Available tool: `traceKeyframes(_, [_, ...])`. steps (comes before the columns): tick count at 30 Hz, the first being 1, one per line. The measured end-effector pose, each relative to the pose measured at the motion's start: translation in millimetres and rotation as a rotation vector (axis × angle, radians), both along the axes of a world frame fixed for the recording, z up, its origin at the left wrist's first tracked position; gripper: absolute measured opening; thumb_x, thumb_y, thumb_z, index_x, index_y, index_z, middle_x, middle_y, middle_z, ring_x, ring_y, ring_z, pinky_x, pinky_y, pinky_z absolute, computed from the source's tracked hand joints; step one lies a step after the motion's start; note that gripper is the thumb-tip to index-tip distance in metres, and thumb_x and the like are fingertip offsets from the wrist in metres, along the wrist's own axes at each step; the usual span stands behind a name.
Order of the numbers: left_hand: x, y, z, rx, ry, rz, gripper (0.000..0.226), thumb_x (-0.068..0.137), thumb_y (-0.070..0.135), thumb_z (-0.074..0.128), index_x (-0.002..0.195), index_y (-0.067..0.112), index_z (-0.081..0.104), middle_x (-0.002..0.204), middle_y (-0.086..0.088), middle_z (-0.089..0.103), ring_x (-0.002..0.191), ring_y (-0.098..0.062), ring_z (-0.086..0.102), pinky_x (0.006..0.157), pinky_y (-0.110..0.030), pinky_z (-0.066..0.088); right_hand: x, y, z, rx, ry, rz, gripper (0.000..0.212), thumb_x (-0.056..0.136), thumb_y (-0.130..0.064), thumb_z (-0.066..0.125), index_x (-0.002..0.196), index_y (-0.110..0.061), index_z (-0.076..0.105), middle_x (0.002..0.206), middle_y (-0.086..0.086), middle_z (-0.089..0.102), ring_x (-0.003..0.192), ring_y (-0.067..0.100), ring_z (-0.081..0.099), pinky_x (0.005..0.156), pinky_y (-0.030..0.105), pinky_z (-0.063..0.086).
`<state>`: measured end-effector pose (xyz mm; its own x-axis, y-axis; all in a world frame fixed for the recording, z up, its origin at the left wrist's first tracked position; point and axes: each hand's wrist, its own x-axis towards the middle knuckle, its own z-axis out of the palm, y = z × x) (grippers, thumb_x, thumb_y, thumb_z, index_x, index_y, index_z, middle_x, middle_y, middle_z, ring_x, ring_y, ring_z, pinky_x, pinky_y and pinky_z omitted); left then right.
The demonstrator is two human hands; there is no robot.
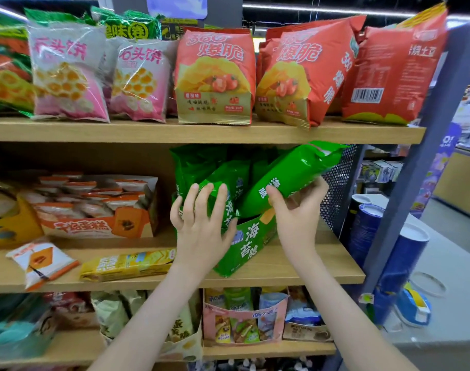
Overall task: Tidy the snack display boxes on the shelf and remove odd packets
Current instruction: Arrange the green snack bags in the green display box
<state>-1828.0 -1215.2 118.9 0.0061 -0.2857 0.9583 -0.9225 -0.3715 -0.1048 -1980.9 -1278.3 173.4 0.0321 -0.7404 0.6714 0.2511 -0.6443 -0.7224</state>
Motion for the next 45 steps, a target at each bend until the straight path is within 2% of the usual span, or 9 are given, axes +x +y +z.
traceKeyframes(5, [0.2,-1.0,1.3,0.01,0.001,-0.021,0.058,0.088,0.041,0.057,0.138,0.013,0.047,0.135,-0.014,0.04,0.131,-0.034,0.035,0.106,-0.052,0.027,5.3,-10.1,4.1,-0.035,0.353,0.017,0.053,0.086,-0.015,0.072,0.116,-0.022,0.03,0.106,-0.01,0.053,0.094,-0.003,0.055,0.076,-0.002,0.037])
traceKeyframes(13, [1.7,2.5,2.5,0.028,0.003,-0.025,0.054,0.091,0.04,0.052,0.137,0.015,0.045,0.135,-0.013,0.04,0.132,-0.033,0.035,0.106,-0.053,0.028,20.1,-21.5,-14.6,-0.011,0.595,-0.019,0.044,0.088,-0.018,0.069,0.115,-0.017,0.034,0.11,0.002,0.057,0.107,0.018,0.058,0.084,0.025,0.049])
traceKeyframes(17, [7.7,3.3,5.2,0.057,0.002,-0.053,0.054,0.091,0.043,0.051,0.138,0.015,0.045,0.138,-0.013,0.038,0.135,-0.034,0.032,0.108,-0.053,0.028,20.6,-24.1,-15.9,0.011,0.583,-0.194,0.087,0.083,-0.02,0.072,0.144,-0.019,0.01,0.122,0.006,0.057,0.115,0.026,0.054,0.103,0.049,0.041])
traceKeyframes(20, [9.6,5.0,7.9,0.088,0.004,-0.055,0.057,0.089,0.044,0.052,0.138,0.016,0.044,0.142,-0.014,0.036,0.138,-0.034,0.03,0.111,-0.055,0.025,21.9,-22.5,-19.2,-0.305,0.675,-0.516,0.106,0.076,-0.017,0.077,0.151,-0.02,0.003,0.139,0.021,0.039,0.129,0.038,0.034,0.108,0.055,0.028])
traceKeyframes(24, [10.7,6.3,16.0,0.117,-0.015,-0.052,0.057,0.086,0.046,0.055,0.133,0.014,0.047,0.146,-0.015,0.036,0.14,-0.034,0.029,0.112,-0.057,0.022,24.0,-34.5,-14.4,-0.553,0.824,-0.485,0.094,0.078,-0.012,0.07,0.154,-0.017,0.015,0.157,0.01,0.006,0.146,0.032,0.002,0.117,0.049,0.004])
traceKeyframes(28, [10.5,3.3,20.0,0.121,-0.018,-0.008,0.055,0.086,0.049,0.056,0.126,0.012,0.05,0.137,-0.016,0.052,0.137,-0.033,0.035,0.112,-0.056,0.022,20.1,-40.8,-10.1,-0.557,0.899,-0.401,0.085,0.081,-0.018,0.07,0.153,-0.022,0.025,0.156,0.01,0.013,0.148,0.025,0.004,0.116,0.041,-0.008])
traceKeyframes(36, [7.0,4.1,14.6,0.044,0.019,0.061,0.05,0.087,0.042,0.057,0.126,0.011,0.054,0.134,-0.017,0.055,0.133,-0.034,0.041,0.11,-0.053,0.025,25.2,-30.2,-11.1,-0.657,0.837,-0.567,0.067,0.077,-0.011,0.073,0.14,-0.011,0.048,0.144,0.018,0.032,0.142,0.034,0.02,0.115,0.052,0.011])
traceKeyframes(40, [3.0,3.4,13.7,0.012,0.05,0.066,0.049,0.086,0.04,0.057,0.125,0.01,0.057,0.136,-0.017,0.055,0.133,-0.034,0.042,0.11,-0.053,0.025,47.8,-13.8,5.9,-0.788,0.732,-0.281,0.07,0.082,0.014,0.056,0.146,-0.001,0.033,0.145,0.016,0.035,0.141,0.03,0.027,0.12,0.039,0.019])
traceKeyframes(45, [13.6,7.2,11.7,0.005,0.048,0.066,0.05,0.086,0.043,0.058,0.126,0.012,0.054,0.134,-0.016,0.056,0.132,-0.034,0.043,0.108,-0.054,0.029,65.0,-34.3,10.6,-0.641,0.952,-0.362,0.088,0.082,-0.02,0.067,0.152,-0.004,0.018,0.154,0.017,0.032,0.145,0.03,0.024,0.118,0.028,-0.009])
